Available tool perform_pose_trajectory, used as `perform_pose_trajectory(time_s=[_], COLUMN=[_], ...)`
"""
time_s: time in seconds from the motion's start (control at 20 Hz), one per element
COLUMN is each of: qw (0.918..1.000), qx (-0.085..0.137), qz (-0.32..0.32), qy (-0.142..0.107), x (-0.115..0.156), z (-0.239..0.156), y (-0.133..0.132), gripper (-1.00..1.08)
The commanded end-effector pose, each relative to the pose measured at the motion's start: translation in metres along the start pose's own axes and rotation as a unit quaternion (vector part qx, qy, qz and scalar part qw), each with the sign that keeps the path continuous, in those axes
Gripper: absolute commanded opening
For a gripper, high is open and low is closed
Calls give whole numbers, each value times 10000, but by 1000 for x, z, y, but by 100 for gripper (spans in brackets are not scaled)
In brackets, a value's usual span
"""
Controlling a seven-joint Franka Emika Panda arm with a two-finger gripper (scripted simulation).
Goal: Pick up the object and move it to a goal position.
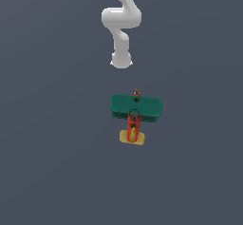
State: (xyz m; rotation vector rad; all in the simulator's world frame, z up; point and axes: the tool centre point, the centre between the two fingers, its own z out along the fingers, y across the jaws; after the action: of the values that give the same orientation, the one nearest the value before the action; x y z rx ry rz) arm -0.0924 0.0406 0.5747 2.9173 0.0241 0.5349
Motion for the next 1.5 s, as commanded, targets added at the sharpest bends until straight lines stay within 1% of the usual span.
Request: perform_pose_trajectory(time_s=[0.0,0.4,0.75,1.1,1.45], qw=[9999,9974,9926,9854,9756], qx=[-126,-573,-1014,-1489,-1988], qz=[-14,-83,-164,-266,-385], qy=[117,436,647,787,848], x=[1,-1,-5,-10,-14], z=[-19,-72,-108,-133,-143], y=[-4,-24,-49,-81,-118], gripper=[28,28,28,28,28])
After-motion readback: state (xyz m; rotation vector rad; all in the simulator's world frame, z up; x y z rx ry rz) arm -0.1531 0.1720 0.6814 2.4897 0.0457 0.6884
